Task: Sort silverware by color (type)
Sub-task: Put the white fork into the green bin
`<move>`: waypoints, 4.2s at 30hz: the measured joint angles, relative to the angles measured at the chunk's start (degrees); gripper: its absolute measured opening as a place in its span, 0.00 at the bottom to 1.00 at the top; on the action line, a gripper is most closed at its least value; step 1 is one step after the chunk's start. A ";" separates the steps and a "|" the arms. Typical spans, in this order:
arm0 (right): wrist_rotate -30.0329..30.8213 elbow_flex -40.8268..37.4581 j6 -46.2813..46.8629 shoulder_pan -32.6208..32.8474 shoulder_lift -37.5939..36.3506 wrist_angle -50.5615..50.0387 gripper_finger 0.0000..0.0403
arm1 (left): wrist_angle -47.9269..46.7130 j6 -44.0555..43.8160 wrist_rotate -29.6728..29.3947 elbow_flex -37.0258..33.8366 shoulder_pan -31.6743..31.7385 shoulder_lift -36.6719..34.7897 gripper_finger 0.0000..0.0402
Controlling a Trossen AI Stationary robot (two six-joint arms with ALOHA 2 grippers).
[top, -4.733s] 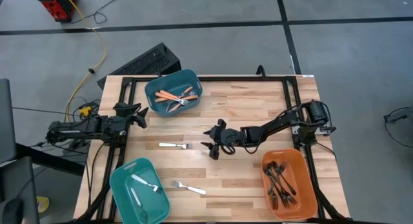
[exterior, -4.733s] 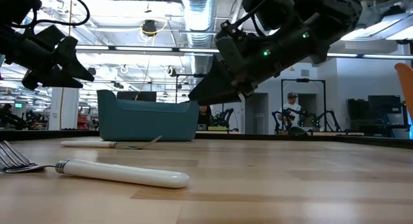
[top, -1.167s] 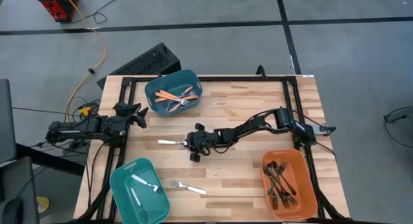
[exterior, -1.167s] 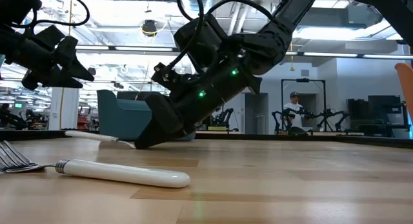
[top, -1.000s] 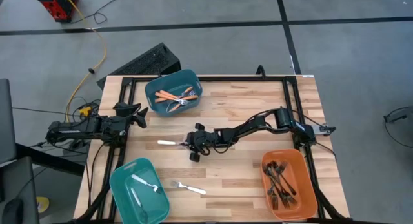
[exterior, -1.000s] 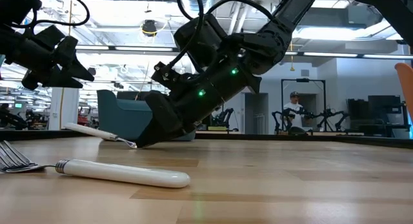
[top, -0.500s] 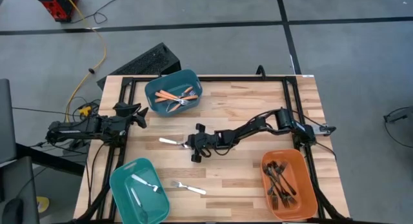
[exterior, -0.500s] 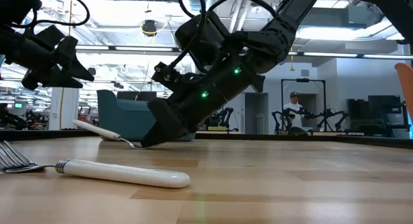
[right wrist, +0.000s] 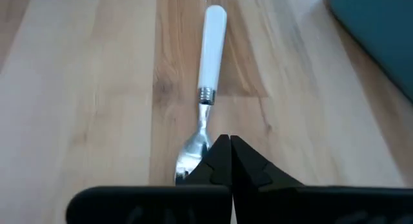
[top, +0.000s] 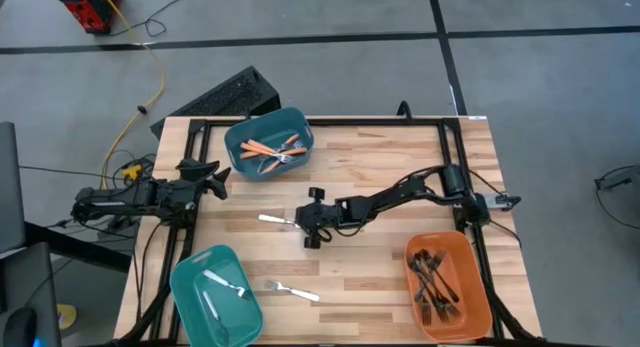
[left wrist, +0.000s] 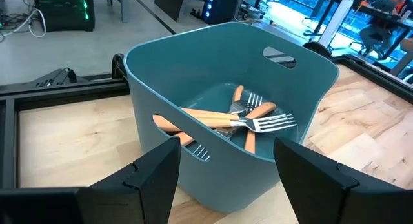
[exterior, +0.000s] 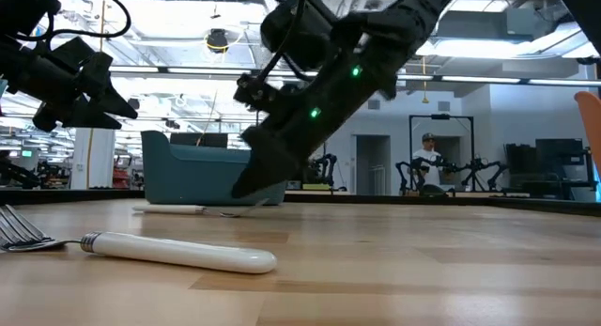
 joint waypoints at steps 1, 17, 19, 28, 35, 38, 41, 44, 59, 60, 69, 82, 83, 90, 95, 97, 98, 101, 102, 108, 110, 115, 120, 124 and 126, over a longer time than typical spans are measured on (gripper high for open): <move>-0.01 0.00 -0.09 0.00 -0.94 -2.05 0.04 | 0.00 0.02 0.01 0.00 0.02 0.00 0.58; -0.73 0.09 -26.92 2.33 -12.03 -23.17 0.44 | 0.00 0.02 -1.35 0.00 -0.01 0.00 0.58; -0.74 0.09 -32.26 3.25 -11.78 -23.09 0.52 | 0.00 0.03 -1.42 0.00 0.01 0.00 0.58; -0.57 0.20 -40.76 4.71 -10.80 -18.22 0.63 | 0.00 0.04 -1.43 0.00 -0.01 0.00 0.58; 0.33 0.31 -43.17 4.58 -8.21 -16.25 0.62 | 0.00 0.04 -1.45 0.00 0.01 0.00 0.58; 1.27 0.29 -45.28 4.75 -5.75 -17.23 0.62 | 0.00 0.07 -1.58 0.00 0.01 0.00 0.58; 6.50 0.90 -47.10 5.53 -3.33 -16.20 0.62 | 0.02 0.20 -1.46 0.00 -0.01 -0.04 0.58; 14.27 0.86 -50.49 5.99 -1.35 -13.30 0.62 | 0.03 0.20 -1.41 0.00 0.00 -0.13 0.58; 9.87 0.83 -51.63 4.48 -1.38 -12.49 0.62 | 0.02 0.30 -1.80 0.00 0.01 -0.13 0.58; 9.62 0.83 -51.46 4.46 -1.38 -12.11 0.62 | 0.01 0.45 -1.80 0.00 0.02 -0.13 0.58; 6.84 0.83 -51.62 4.41 -1.38 -10.60 0.56 | 0.00 0.48 -1.83 0.00 0.00 -0.13 0.58; 6.92 0.83 -49.75 3.38 -1.38 -10.81 0.46 | 0.00 0.68 -1.91 0.00 0.01 -0.13 0.58; 6.91 0.83 -49.75 3.39 -1.38 -10.80 0.45 | 0.00 0.68 -1.93 0.00 0.00 -0.13 0.58; 6.95 0.83 -49.72 3.32 -1.38 -10.82 0.40 | 0.00 0.68 -1.93 0.00 0.01 -0.13 0.58; 6.93 0.83 -49.75 3.37 -1.38 -10.82 0.34 | 0.00 0.69 -1.94 0.00 0.00 -0.13 0.58; 6.93 0.83 -49.75 3.34 -1.38 -10.82 0.30 | 0.00 0.68 -1.95 0.00 0.02 -0.13 0.58; 6.93 0.83 -49.75 3.34 -1.38 -10.84 0.29 | 0.00 0.69 -1.95 0.00 0.00 -0.13 0.58; 6.88 0.83 -49.75 3.34 -1.38 -10.84 0.25 | 0.00 0.68 -1.95 0.00 0.02 -0.13 0.58; 6.88 0.83 -49.72 3.34 -1.38 -10.84 0.24 | 0.00 0.68 -1.95 0.00 0.01 -0.13 0.58; 6.82 0.83 -49.77 3.34 -1.38 -10.84 0.15 | 0.00 0.68 -1.93 0.00 0.02 -0.13 0.58; 6.80 0.83 -49.77 3.39 -1.38 -10.84 0.11 | 0.00 0.68 -1.94 0.00 0.01 -0.13 0.58; 6.80 0.83 -47.09 3.39 -1.38 -10.55 0.04 | 0.00 0.68 -1.93 0.00 0.01 -0.13 0.58; 6.82 0.82 -37.74 3.41 -1.38 -9.93 0.05 | 0.00 0.68 -1.94 0.00 0.00 -0.13 0.58; 6.87 0.81 -27.89 3.41 -1.38 -8.59 0.04 | 0.00 0.68 -1.93 0.00 -0.01 -0.13 0.58; 7.05 0.81 -25.39 3.43 -1.38 -7.96 0.04 | 0.00 0.68 -1.94 0.00 0.00 -0.13 0.58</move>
